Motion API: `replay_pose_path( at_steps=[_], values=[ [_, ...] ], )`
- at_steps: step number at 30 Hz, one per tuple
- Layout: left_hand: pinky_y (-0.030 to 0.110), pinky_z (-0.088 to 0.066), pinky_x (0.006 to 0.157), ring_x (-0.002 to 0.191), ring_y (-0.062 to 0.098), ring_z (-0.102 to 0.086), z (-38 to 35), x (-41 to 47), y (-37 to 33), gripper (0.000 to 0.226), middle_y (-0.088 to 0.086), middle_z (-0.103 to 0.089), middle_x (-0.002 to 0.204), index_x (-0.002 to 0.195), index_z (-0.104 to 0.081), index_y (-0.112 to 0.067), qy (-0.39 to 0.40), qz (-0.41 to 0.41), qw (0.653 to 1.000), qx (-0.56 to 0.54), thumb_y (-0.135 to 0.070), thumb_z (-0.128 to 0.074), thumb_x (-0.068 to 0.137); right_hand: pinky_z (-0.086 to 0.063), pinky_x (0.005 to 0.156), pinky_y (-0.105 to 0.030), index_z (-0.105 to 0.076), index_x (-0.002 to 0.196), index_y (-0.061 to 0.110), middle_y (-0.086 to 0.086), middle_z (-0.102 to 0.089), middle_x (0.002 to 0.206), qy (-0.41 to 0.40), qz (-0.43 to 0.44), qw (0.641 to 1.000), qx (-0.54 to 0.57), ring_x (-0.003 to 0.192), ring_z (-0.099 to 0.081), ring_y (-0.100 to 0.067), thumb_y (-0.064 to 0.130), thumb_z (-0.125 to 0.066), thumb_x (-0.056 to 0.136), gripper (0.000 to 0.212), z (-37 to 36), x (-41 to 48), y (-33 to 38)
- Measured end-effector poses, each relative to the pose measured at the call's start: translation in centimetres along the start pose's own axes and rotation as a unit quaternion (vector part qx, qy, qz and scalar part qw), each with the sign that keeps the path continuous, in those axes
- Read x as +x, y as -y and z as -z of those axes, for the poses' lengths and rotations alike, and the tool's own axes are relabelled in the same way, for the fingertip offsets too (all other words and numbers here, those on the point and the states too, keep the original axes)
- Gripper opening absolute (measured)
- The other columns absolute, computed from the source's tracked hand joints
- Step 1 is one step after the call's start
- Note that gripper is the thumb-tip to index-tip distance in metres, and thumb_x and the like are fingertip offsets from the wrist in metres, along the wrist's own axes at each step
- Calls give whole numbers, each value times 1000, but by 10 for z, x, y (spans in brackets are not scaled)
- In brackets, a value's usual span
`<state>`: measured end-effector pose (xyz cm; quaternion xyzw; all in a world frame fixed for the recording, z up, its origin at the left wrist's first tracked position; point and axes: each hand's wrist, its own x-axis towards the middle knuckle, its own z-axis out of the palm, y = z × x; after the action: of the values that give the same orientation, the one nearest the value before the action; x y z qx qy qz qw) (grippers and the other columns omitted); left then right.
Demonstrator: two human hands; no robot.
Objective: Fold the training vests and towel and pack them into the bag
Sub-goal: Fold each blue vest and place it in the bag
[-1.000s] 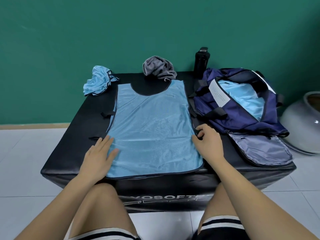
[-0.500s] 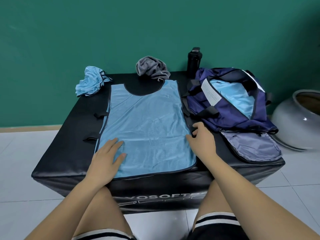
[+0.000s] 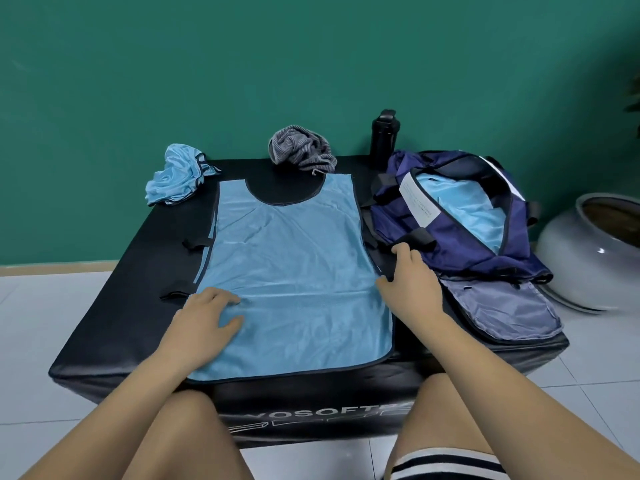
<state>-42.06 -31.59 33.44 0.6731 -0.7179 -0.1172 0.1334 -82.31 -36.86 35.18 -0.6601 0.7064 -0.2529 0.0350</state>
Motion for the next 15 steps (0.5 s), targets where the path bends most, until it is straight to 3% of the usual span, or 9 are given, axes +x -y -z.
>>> replay_pose_path(
  at_steps=[3, 6, 11, 13, 15],
  values=[
    [37, -52, 93, 109, 14, -59, 12, 23, 0, 11, -17, -59, 111, 108, -68, -38, -11, -6, 1000, -26, -43, -68, 98, -50, 75, -45, -54, 125, 17, -5, -55, 105, -14, 34, 999, 9, 84, -57, -30, 25, -70, 91, 38, 0, 17, 8],
    [40, -54, 87, 104, 15, -61, 19, 52, 3, 10, -14, -57, 108, 108, -68, -34, -35, -12, 999, -27, -35, -68, 99, -50, 73, -43, -62, 114, 14, -4, -57, 100, 2, 78, 997, 29, 87, -59, -29, 17, -67, 91, 24, -9, 42, 16],
    [41, -49, 104, 125, 20, -59, 7, 95, 15, 38, -12, -55, 145, 142, -57, -31, -17, -54, 998, -5, -30, -61, 104, -48, 94, -44, -64, 129, 16, -3, -62, 122, 103, 162, 981, -7, 111, -58, -29, 12, -60, 96, 34, -38, 68, 31],
    [40, -44, 114, 141, 20, -52, -1, 100, 24, 45, -10, -49, 159, 153, -51, -31, -9, -48, 999, -5, -38, -53, 108, -46, 99, -45, -65, 132, 17, -2, -64, 132, 135, 211, 968, -30, 118, -59, -30, 10, -57, 94, 39, -55, 63, 34],
    [42, -42, 117, 149, 19, -46, -10, 98, 37, 55, -6, -45, 164, 157, -50, -30, -37, -51, 998, 25, -53, -42, 108, -46, 104, -44, -65, 133, 15, -3, -63, 138, 107, 252, 960, -54, 124, -60, -30, 13, -54, 93, 42, -71, 53, 32]
  ],
)
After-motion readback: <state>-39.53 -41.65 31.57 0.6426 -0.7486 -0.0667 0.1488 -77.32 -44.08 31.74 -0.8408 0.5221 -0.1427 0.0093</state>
